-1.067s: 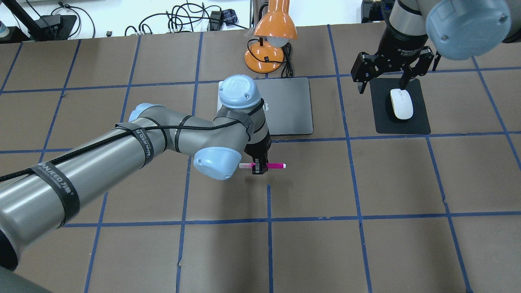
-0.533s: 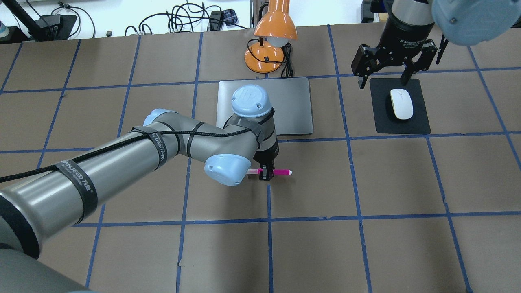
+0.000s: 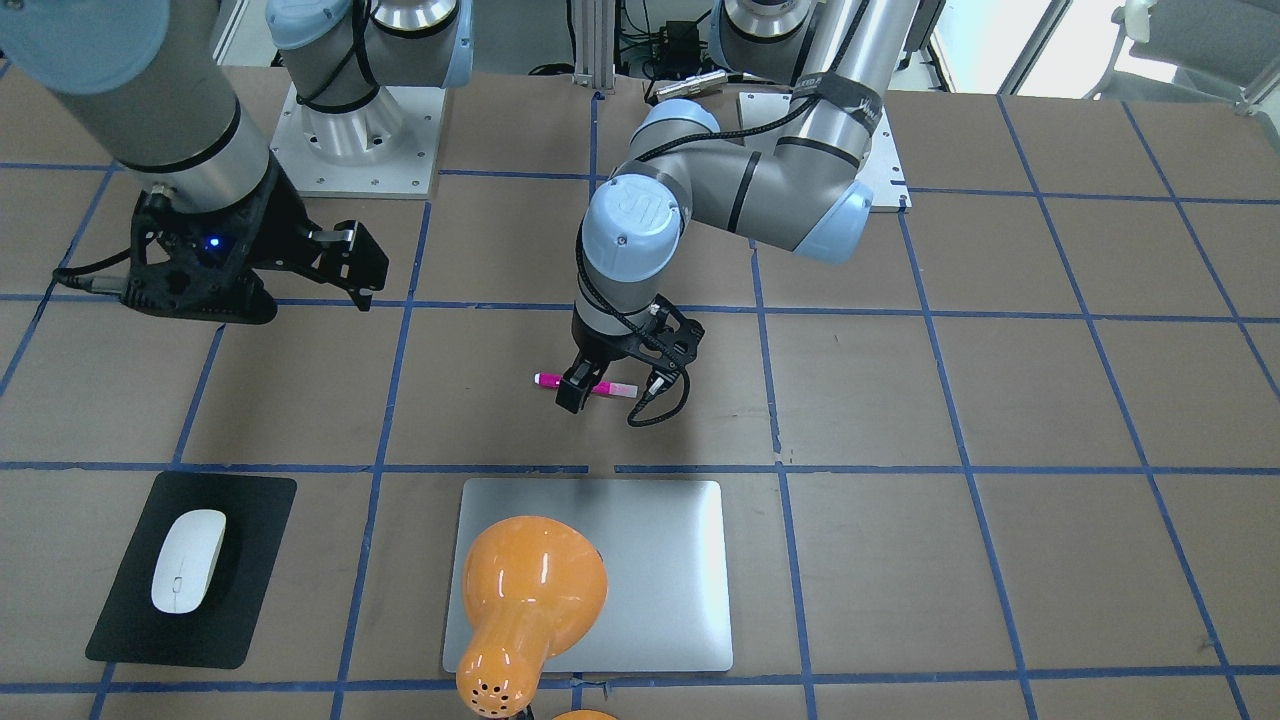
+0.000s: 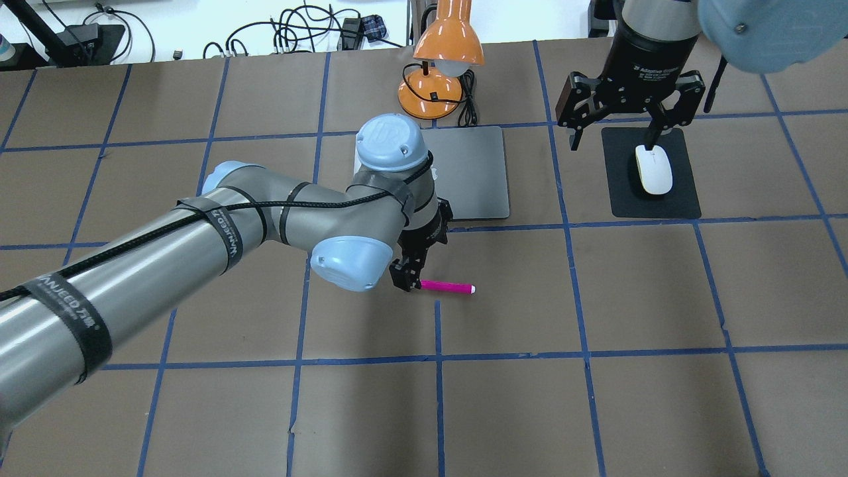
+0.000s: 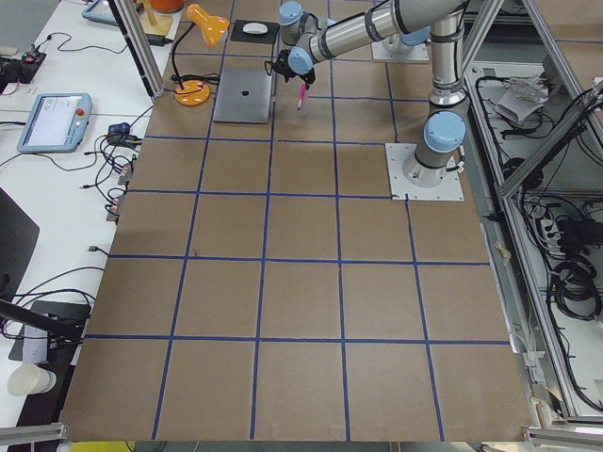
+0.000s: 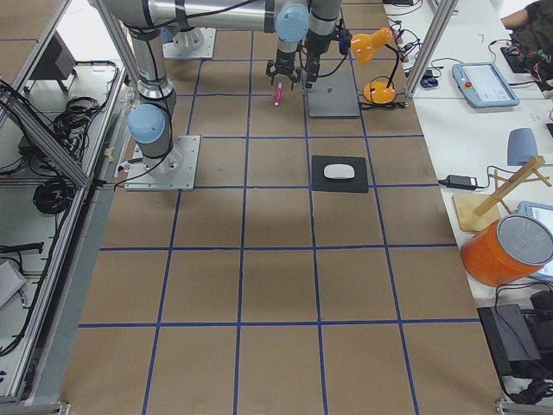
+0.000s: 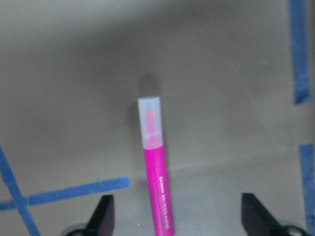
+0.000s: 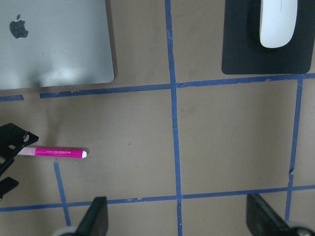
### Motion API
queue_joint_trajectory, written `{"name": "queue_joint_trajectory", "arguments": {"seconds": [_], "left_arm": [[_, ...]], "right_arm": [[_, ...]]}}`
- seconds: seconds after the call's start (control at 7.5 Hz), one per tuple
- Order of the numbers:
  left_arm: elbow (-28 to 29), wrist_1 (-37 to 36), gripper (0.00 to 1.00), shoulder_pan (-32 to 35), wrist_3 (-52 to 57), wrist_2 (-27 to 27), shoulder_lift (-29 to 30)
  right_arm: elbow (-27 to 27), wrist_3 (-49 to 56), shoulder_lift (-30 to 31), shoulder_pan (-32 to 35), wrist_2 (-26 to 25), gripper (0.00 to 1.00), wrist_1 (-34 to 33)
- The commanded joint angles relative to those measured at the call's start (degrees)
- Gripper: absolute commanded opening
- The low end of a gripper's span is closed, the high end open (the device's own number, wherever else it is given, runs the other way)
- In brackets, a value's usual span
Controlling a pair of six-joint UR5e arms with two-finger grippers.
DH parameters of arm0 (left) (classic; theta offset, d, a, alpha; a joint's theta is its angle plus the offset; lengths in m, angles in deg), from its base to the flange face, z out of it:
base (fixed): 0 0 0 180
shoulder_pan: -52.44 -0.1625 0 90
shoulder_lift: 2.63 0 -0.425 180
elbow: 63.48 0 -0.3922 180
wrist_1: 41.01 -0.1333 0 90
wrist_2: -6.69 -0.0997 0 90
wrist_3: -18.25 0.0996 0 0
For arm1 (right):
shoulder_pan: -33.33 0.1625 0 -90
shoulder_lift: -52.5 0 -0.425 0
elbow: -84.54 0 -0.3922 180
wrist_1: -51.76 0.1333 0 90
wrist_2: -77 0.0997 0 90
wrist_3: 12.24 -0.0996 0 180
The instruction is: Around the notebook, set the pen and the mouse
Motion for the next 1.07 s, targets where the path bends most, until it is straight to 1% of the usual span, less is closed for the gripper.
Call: {"name": "queue_joint_trajectory", "arguments": {"seconds": [0.0,0.13,0.27,0.4,0.53,0.67,0.8,0.93], "left_arm": [[0.3,5.5,1.0,-3.1,28.1,-1.3,-7.7],[0.5,8.5,1.0,-6.1,39.6,-2.7,-11.5],[1.3,14.0,1.0,-9.9,50.8,-2.9,-15.4],[2.1,19.1,1.0,-13.7,58.1,-3.2,-18.9],[2.5,21.7,1.0,-18.0,63.1,-3.4,-22.2],[2.6,21.7,1.0,-22.2,65.8,-5.3,-25.0],[2.6,22.1,1.0,-24.2,66.0,-6.0,-26.8],[2.6,23.0,1.0,-24.5,66.0,-6.1,-27.3]], "right_arm": [[-0.9,-1.3,5.1,2.1,0.7,1.0,0.7],[-1.2,-1.0,6.1,2.1,0.8,1.0,-0.2],[-1.2,-1.7,6.4,2.1,0.4,1.0,0.3],[-0.8,-1.9,6.3,2.2,0.2,1.0,0.4],[-0.8,-1.1,5.6,2.1,-0.1,1.0,0.4],[-1.3,0.0,5.1,1.7,0.4,1.0,0.4],[-0.7,-0.1,4.5,1.7,0.1,1.0,-0.2],[0.8,0.0,1.8,1.7,0.2,1.0,-0.2]]}}
